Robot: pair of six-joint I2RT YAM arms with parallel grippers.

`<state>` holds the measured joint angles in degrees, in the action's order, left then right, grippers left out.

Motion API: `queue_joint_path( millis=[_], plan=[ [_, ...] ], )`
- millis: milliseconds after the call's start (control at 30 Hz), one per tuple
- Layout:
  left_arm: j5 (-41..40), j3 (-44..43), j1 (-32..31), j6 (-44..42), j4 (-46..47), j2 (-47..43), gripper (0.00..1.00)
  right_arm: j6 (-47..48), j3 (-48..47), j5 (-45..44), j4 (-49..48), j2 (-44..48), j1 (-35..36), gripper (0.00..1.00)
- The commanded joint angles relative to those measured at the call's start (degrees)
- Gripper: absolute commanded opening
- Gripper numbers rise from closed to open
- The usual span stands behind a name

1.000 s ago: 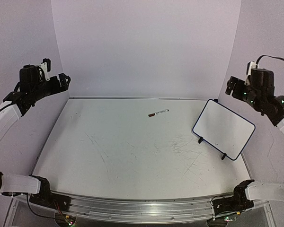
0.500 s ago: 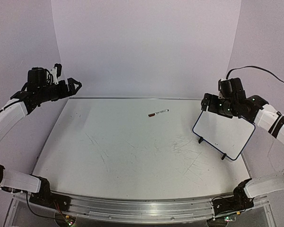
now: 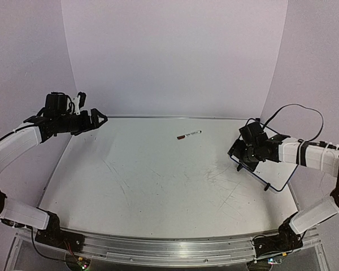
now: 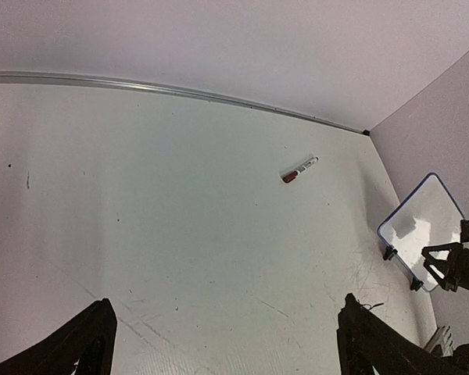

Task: Write a sentence on the whiteboard
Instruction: Move the whiteboard stand to the center of the board.

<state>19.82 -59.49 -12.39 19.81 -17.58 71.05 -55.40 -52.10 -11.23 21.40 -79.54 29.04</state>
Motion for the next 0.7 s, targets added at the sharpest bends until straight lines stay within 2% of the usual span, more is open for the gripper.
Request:
queue_joint_path(
  millis=[0, 300, 500, 600, 667],
  plan=[
    [2.6, 0.3, -2.4, 0.4, 1.9, 1.5, 0.99, -13.2, 0.1, -6.3, -2.6, -5.5, 0.3, 0.76],
    [2.2, 2.5, -4.0, -0.2, 2.1, 0.1, 0.99, -15.2, -3.5, -13.9, -2.2, -18.6, 0.2, 0.64],
    [2.1, 3.2, -4.0, -1.1, 2.1, 0.1, 0.99, -12.0, -6.5, -19.2, -2.5, -23.5, 0.2, 0.63],
    [1.9, 3.0, -4.0, -2.0, 2.1, 0.4, 0.99, -11.8, -7.5, -21.0, -2.6, -25.7, 0.2, 0.54],
    [1.0, 2.9, -4.0, -2.5, 2.1, 0.1, 0.99, -11.6, -7.7, -21.9, -3.0, -26.6, 0.2, 0.54]
  ],
)
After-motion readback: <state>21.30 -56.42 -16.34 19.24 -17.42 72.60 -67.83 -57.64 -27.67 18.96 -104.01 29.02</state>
